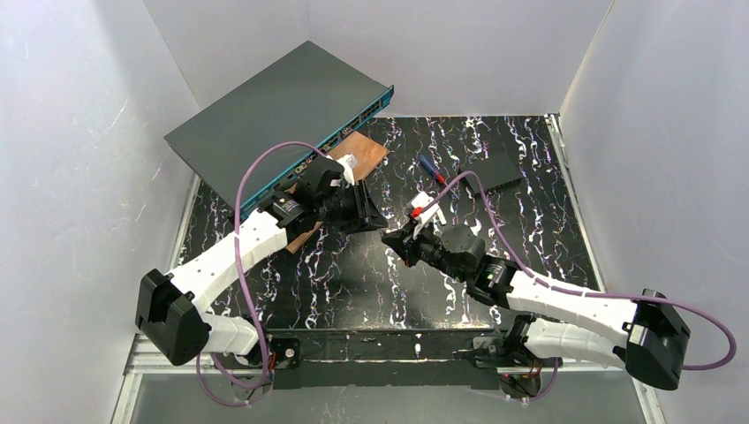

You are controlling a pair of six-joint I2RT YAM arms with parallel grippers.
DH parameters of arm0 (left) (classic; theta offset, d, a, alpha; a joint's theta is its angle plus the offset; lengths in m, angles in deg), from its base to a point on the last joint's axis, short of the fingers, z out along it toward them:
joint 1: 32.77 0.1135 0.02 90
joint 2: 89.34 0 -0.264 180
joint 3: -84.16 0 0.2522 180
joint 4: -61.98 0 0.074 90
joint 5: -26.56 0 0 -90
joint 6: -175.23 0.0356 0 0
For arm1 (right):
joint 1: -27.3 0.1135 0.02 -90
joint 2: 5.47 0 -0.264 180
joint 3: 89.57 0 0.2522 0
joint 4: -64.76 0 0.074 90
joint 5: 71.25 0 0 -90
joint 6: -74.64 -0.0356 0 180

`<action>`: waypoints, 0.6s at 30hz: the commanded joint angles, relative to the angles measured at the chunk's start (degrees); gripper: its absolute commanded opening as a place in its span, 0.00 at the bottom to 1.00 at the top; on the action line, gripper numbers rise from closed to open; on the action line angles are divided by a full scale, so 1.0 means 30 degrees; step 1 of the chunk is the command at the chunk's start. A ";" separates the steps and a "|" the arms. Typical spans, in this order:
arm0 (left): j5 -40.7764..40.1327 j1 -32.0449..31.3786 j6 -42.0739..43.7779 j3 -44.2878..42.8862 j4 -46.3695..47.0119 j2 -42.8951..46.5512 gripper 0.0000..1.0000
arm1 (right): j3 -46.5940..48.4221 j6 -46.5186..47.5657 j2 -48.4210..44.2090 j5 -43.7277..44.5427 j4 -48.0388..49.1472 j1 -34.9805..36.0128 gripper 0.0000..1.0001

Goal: Insert the plug into the switch port
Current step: Pick up the connector from the center of the board.

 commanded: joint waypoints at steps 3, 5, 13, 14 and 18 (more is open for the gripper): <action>0.0085 -0.0197 0.0208 -0.0239 -0.0330 -0.0048 0.21 | -0.0004 0.0318 -0.0015 0.0892 0.1713 0.0109 0.01; 0.0213 -0.0196 0.0258 -0.0241 -0.0215 -0.0065 0.13 | -0.0047 0.0318 0.0060 0.0850 0.1749 0.0124 0.01; 0.0874 -0.0197 0.1325 -0.0094 0.0800 0.0532 0.00 | -0.0342 -0.0277 -0.0274 0.0748 0.2297 0.0109 0.11; 0.0869 -0.0197 0.1547 -0.0010 0.1002 0.0704 0.00 | -0.0288 -0.0335 -0.0274 0.0522 0.2307 0.0109 0.15; 0.0612 -0.0169 0.2260 0.0487 0.1970 0.1628 0.00 | -0.0091 -0.0706 -0.0482 0.0076 0.2477 0.0045 0.31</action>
